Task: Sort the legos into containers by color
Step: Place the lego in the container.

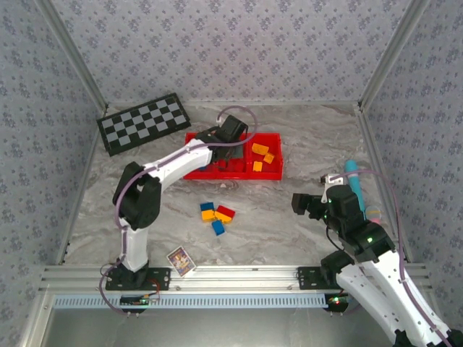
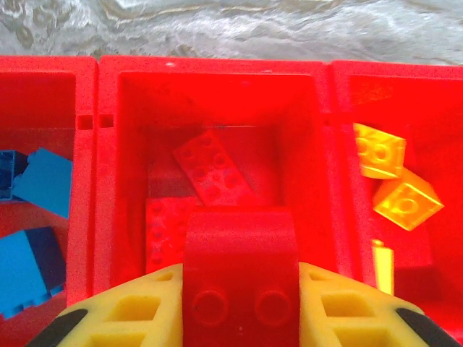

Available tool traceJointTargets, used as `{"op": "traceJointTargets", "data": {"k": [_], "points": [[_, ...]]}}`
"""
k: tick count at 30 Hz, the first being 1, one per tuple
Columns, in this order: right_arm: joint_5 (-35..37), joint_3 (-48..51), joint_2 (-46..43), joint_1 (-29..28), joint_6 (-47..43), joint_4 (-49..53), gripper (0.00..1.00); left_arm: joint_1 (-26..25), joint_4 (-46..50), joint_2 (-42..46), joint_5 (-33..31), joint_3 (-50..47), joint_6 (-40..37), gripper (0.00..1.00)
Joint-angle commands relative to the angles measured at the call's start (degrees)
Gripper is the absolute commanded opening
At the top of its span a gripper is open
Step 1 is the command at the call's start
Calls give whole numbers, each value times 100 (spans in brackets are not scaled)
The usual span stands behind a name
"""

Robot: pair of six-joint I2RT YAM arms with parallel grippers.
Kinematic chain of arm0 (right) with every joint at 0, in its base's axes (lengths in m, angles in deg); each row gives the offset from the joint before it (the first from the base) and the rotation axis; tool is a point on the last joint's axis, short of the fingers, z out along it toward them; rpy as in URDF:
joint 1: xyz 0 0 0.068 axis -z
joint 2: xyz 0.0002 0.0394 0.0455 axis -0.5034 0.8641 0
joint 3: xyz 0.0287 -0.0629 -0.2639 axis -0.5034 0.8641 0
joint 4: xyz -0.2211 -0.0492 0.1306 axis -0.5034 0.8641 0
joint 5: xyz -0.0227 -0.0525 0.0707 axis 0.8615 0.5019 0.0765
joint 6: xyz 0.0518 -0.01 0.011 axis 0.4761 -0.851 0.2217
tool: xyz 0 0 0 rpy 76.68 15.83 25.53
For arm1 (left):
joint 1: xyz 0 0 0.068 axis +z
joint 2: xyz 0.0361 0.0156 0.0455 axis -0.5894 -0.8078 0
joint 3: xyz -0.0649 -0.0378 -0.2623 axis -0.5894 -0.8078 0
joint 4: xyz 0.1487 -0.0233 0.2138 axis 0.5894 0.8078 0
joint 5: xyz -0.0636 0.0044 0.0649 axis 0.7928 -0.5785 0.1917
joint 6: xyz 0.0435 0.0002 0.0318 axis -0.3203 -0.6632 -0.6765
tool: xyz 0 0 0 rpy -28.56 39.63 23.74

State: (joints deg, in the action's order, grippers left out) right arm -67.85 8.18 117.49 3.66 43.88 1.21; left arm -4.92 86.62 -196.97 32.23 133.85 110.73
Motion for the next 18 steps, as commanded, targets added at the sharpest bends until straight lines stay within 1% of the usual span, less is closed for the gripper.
{"op": "traceJointTargets", "data": {"k": [1,4,9,18], "points": [[150,6,-74,-26,60,87,100,176,-128,-168,500,378,84,31],[164,14,-67,-26,61,72,100,299,-235,-335,703,500,83,32],[186,23,-69,-24,60,58,100,325,-243,-654,933,802,33,32],[217,5,-78,-26,62,93,100,337,-138,-1209,1042,1292,51,36]]}}
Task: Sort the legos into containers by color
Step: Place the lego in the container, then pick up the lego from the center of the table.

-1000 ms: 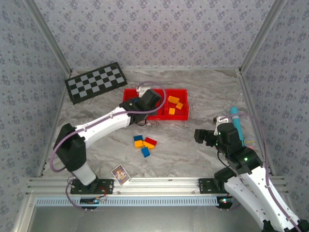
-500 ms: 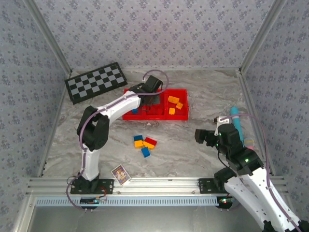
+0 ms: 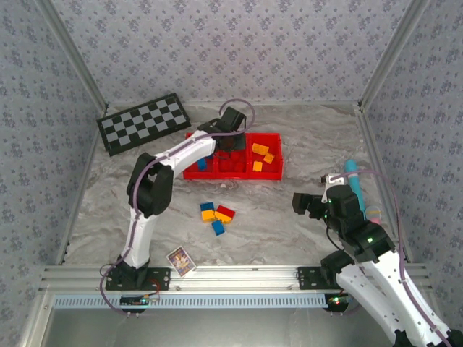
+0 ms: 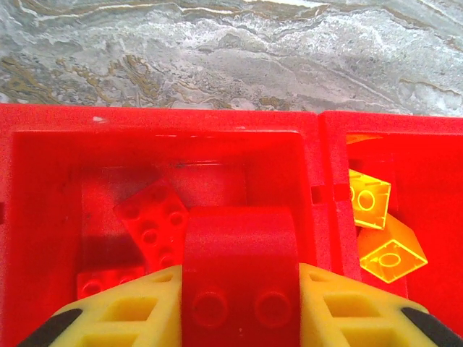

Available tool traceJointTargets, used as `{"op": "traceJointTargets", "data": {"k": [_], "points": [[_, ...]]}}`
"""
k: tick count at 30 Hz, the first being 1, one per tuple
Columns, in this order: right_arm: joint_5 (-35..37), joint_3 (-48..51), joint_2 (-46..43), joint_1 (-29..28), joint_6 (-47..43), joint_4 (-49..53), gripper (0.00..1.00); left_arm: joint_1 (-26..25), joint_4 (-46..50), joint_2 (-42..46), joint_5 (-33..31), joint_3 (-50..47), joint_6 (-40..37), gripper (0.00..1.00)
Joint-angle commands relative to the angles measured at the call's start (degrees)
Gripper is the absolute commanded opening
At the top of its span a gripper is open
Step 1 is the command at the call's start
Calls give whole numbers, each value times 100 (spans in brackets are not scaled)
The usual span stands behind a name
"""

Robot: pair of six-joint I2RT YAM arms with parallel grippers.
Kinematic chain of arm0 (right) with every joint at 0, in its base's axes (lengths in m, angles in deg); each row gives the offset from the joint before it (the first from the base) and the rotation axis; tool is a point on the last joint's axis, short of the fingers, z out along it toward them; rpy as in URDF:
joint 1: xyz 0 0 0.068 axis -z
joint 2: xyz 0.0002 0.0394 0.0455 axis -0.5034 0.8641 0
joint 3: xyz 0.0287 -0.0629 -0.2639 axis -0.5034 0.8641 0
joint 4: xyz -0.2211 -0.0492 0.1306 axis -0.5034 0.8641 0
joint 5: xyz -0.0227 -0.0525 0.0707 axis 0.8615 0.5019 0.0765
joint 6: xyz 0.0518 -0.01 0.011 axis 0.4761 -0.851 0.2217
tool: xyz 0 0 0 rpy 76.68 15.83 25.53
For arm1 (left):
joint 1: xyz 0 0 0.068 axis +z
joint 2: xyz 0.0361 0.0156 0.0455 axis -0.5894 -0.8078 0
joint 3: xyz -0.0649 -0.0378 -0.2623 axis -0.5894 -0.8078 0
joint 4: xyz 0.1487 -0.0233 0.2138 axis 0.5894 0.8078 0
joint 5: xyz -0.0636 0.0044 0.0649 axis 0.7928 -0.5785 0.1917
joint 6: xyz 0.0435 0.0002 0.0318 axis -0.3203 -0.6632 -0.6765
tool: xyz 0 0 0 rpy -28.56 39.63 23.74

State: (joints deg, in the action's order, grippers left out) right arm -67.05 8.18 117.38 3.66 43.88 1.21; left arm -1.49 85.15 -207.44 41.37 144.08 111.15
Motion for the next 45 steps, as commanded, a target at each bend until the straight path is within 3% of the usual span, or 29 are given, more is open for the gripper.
{"op": "traceJointTargets", "data": {"k": [1,6,10,21,27,28,30,38,45], "points": [[145,-4,-60,-27,65,102,100,-8,24,-201,136,314,6,37],[167,-4,-81,-33,82,125,100,-9,1,-186,154,292,-19,44],[176,13,-79,-42,78,102,100,-23,-114,17,356,140,-204,64],[184,31,-53,-41,81,76,100,-231,133,1079,227,-508,-1026,79],[167,35,-32,-42,88,76,100,-497,83,1890,115,-1704,-1022,82],[166,40,-32,-44,88,76,100,-563,90,2035,111,-1926,-1006,93],[158,40,-23,-47,94,76,100,-662,144,2291,95,-2334,-942,100],[101,49,27,-50,86,41,100,-857,532,3420,-163,-3851,-265,100],[44,40,83,-52,97,49,100,-1065,875,3895,-621,-4393,724,100]]}}
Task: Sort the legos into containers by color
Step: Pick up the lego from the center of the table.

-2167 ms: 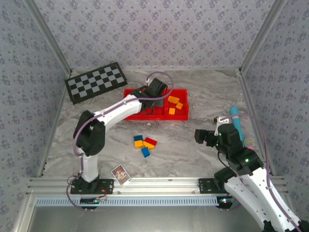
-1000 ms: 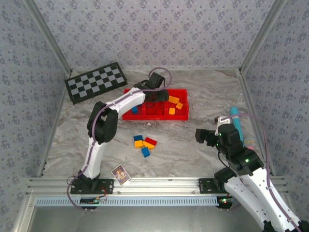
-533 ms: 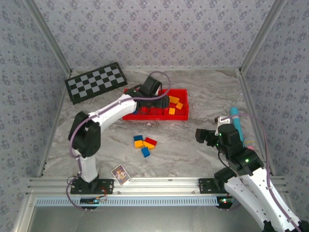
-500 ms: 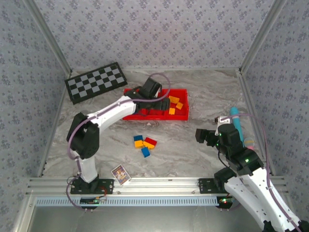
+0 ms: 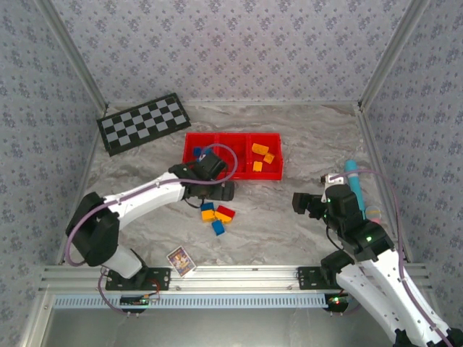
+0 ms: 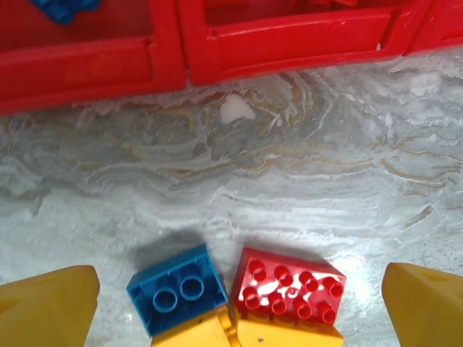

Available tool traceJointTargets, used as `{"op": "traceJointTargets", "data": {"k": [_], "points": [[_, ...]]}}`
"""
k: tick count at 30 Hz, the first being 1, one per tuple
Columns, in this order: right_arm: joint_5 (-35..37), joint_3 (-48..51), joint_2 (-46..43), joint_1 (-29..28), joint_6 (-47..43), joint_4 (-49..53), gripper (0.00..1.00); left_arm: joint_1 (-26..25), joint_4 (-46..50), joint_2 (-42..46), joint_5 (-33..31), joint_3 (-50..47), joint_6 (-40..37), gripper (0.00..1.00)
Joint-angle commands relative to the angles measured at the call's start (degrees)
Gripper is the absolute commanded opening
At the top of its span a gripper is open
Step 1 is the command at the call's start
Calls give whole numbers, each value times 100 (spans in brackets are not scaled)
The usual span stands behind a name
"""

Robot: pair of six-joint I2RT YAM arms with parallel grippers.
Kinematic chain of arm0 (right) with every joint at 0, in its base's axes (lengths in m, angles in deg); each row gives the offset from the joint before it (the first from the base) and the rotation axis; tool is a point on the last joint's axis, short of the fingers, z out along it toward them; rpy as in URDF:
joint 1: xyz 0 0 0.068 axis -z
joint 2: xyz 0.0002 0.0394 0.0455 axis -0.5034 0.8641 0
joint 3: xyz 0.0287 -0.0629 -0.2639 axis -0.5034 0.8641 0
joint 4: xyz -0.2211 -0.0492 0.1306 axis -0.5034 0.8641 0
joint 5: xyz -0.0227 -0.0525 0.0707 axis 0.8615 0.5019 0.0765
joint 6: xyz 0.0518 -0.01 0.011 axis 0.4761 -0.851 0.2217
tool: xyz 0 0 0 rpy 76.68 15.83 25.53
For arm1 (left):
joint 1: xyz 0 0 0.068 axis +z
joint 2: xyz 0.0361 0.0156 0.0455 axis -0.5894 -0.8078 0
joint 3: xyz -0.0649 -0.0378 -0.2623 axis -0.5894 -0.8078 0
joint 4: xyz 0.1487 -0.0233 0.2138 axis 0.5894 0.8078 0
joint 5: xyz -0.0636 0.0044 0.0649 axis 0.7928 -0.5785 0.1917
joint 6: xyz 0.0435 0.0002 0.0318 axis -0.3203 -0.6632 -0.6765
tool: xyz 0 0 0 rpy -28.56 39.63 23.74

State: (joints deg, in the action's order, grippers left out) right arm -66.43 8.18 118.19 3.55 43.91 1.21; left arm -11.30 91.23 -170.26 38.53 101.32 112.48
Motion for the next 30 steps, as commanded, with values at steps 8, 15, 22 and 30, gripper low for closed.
{"op": "traceJointTargets", "data": {"k": [8,15,22,30], "points": [[-27,27,-16,-93,90,81,100,-66,421,45,-585,-381,1616,100],[-20,40,-16,-106,86,58,100,-51,838,-347,-819,-204,1769,98],[-9,49,-16,-110,86,40,100,14,713,-746,-667,-244,1671,93],[9,58,1,-122,92,29,100,160,492,-873,-371,-405,1580,88]]}}
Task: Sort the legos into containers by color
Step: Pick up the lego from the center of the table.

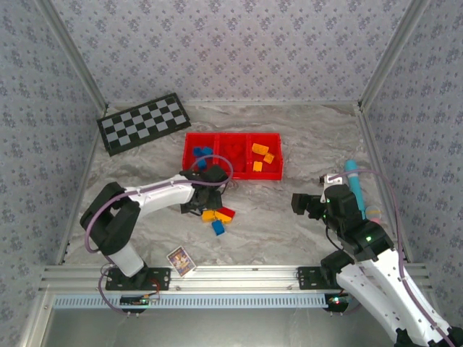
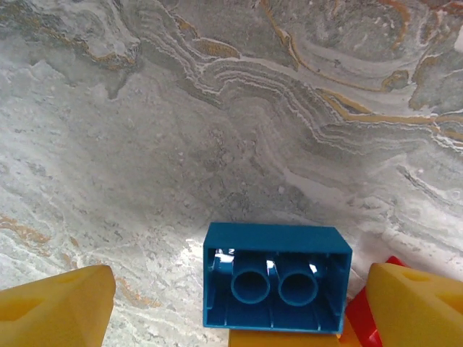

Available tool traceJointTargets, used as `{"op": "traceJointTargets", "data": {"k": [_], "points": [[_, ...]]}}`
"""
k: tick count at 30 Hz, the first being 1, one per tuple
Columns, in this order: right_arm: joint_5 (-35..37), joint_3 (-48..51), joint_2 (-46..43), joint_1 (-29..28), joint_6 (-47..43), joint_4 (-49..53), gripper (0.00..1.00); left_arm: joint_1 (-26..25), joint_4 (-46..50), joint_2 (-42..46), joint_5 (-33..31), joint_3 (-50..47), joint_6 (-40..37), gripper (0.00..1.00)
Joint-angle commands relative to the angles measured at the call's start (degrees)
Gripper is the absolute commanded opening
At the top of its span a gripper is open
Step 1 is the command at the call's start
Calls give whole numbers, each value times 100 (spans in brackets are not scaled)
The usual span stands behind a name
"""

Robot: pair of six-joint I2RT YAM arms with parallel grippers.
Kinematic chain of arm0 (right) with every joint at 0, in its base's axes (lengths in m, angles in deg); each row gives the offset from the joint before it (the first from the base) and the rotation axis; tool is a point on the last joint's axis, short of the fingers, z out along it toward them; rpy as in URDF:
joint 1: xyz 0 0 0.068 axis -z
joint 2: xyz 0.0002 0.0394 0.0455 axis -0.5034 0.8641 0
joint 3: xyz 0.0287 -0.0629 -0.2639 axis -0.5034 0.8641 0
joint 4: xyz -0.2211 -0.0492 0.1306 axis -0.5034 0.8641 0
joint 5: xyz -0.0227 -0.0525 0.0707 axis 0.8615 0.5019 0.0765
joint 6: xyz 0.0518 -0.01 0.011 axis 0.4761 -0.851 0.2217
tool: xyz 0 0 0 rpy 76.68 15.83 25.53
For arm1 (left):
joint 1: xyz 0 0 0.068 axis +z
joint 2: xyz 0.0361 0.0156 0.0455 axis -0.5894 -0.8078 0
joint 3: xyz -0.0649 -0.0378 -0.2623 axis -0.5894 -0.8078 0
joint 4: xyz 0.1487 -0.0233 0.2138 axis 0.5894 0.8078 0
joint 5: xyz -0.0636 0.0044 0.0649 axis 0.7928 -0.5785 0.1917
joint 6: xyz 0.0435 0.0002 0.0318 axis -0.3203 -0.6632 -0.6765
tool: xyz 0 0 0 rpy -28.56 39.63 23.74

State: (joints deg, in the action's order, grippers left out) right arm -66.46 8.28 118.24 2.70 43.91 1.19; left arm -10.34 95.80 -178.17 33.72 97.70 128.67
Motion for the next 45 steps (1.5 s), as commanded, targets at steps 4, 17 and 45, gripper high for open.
{"op": "traceJointTargets", "data": {"k": [4,17,45], "points": [[27,47,-3,-40,86,26,100,154,-283,-82,239,-120,-115,86],[77,47,-3,-73,95,59,100,303,-625,-405,575,-161,-345,79],[117,53,-3,-121,95,45,100,495,-521,424,282,-321,-569,41]]}}
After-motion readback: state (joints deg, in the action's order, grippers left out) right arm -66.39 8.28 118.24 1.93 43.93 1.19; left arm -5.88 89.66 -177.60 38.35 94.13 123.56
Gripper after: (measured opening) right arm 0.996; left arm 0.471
